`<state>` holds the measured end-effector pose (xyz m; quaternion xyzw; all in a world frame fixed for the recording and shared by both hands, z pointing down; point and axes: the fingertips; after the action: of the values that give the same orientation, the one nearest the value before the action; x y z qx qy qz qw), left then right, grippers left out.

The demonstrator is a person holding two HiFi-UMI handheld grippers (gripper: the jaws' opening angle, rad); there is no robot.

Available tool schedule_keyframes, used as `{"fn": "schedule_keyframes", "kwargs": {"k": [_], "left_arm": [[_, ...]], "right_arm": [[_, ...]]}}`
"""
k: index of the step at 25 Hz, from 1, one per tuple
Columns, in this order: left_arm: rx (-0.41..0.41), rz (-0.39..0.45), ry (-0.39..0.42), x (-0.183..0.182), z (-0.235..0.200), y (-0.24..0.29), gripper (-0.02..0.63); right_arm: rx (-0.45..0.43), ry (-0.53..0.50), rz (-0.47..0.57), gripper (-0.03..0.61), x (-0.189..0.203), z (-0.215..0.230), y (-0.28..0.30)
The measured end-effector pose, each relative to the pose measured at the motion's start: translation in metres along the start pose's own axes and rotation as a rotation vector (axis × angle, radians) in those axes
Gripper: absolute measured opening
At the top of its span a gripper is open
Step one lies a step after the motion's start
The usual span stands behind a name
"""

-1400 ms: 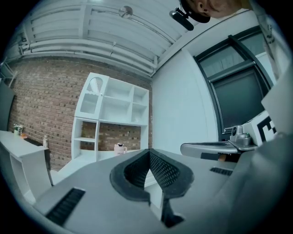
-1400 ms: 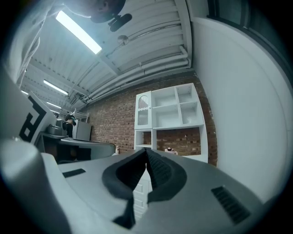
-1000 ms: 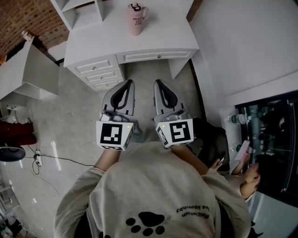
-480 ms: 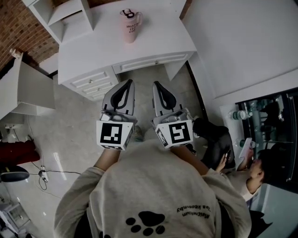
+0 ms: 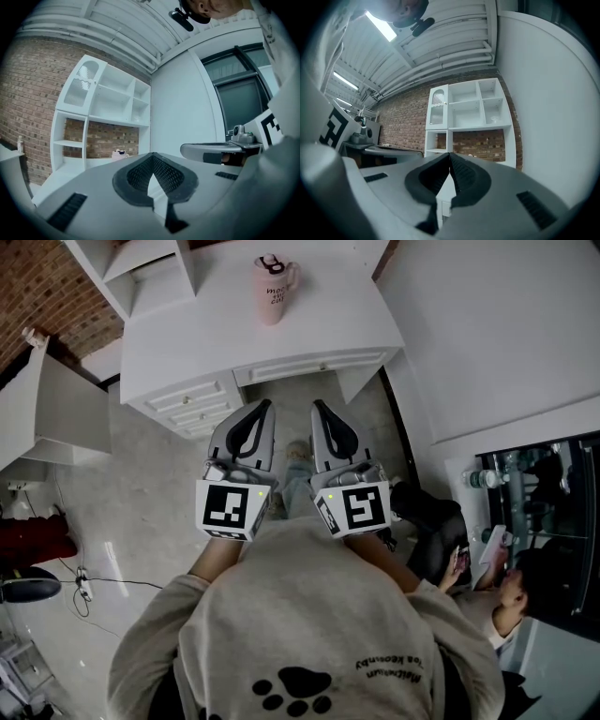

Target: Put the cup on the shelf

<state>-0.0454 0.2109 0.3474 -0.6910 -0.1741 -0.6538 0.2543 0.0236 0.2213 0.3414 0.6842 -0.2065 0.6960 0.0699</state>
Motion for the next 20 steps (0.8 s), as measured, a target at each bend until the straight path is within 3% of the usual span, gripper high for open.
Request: {"fn": "schedule_keyframes", "kwargs": {"k": [11, 20], "left_arm": [[-0.041, -0.003, 0.002, 0.012, -0.025, 0.038, 0.006], [-0.065, -0.001, -0.012, 0.022, -0.061, 0.104, 0.006]], "right_arm": [[-0.033, 0.017, 0.002, 0.009, 0.018, 0.022, 0.043], [-0.069, 0.018, -0.004, 0.009, 0.033, 0.060, 0.112]]}}
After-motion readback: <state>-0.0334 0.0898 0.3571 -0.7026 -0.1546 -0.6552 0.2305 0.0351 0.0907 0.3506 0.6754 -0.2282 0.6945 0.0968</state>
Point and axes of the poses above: the fingertips, and each gripper's own axes: y forward along the fingers, z to its right, x out of its underside, and after that the axes turned 8 degrees about z, right-handed
